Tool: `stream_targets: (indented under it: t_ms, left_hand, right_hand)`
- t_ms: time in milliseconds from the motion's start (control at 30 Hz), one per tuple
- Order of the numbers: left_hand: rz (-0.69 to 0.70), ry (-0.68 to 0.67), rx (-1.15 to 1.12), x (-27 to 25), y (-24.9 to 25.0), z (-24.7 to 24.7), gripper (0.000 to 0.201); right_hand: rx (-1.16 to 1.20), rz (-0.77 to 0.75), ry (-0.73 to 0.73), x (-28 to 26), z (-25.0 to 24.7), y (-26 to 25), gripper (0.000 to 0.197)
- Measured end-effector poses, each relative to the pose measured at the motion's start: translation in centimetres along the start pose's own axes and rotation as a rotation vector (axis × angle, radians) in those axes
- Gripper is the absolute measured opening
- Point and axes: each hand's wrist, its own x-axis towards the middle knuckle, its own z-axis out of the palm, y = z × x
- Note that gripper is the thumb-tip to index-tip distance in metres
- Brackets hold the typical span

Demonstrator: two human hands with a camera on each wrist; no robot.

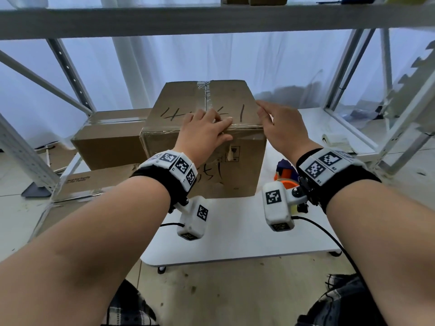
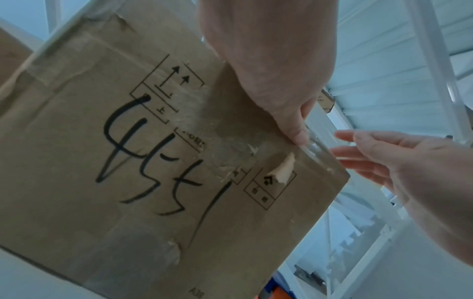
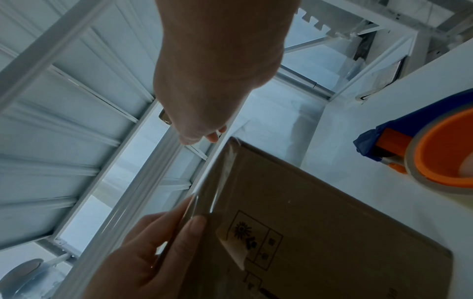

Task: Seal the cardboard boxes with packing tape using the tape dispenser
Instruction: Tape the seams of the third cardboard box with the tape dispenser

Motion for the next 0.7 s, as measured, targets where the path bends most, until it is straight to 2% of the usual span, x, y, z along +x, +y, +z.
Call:
stream_targets:
  t_ms: [100, 200, 333, 433, 567, 700]
  left_hand:
    - [0.000, -0.042, -0.122, 0.9, 0.3, -0.8, 0.048]
    - [0.077, -0.086, -0.202, 2.2, 1.4, -1.0, 0.044]
    - [0.068, -0.043, -0.238, 2.9, 2.2, -0.3, 0.038]
    - [0.115, 0.001, -0.172, 2.6, 2.0, 0.6, 0.042]
    - [0.137, 0.011, -0.071, 2.3, 2.1, 0.6, 0.045]
    - [0.098, 0.008, -0.157, 2.7, 2.5, 0.1, 0.042]
  right_hand:
    - [0.081, 0.046, -0.054, -0.3, 0.0, 0.8, 0.044]
    - [0.119, 0.058, -0.103, -0.7, 0.2, 1.5, 0.061]
    - [-0.002, 0.071, -0.236, -1.2, 0.1, 2.8, 0.095]
    - [-0.091, 0.083, -0.353, -1.7, 0.4, 4.0, 0.109]
    - [-0.066, 0.163, -0.365, -2.2, 0.6, 4.9, 0.113]
    - [-0.005, 0.245, -0.337, -3.0, 1.2, 4.7, 0.105]
